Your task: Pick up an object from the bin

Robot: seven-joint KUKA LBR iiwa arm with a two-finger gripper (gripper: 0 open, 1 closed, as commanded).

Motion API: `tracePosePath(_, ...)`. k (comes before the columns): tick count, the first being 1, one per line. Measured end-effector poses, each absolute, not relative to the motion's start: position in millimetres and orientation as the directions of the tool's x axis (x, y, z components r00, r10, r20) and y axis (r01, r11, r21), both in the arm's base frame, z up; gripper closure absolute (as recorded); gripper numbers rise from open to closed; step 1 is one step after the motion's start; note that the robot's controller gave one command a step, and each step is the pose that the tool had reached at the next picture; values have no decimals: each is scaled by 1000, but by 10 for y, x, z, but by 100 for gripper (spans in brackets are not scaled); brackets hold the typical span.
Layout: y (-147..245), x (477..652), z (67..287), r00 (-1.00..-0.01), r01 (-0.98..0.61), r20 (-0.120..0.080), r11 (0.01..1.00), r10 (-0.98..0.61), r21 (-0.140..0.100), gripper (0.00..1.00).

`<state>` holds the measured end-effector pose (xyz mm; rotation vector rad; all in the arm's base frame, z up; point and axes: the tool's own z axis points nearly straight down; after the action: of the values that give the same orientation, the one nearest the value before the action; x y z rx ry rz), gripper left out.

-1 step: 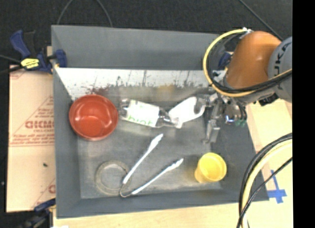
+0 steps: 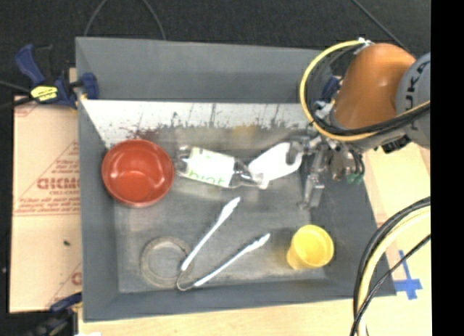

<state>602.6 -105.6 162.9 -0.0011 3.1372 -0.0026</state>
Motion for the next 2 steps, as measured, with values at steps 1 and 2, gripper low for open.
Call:
tracePosePath(1, -292, 6085, 675, -978, 207, 1, 978, 207, 2, 0)
tracePosePath(2, -67, 6116, 1413, -999, 39, -15, 999, 39, -3, 0)
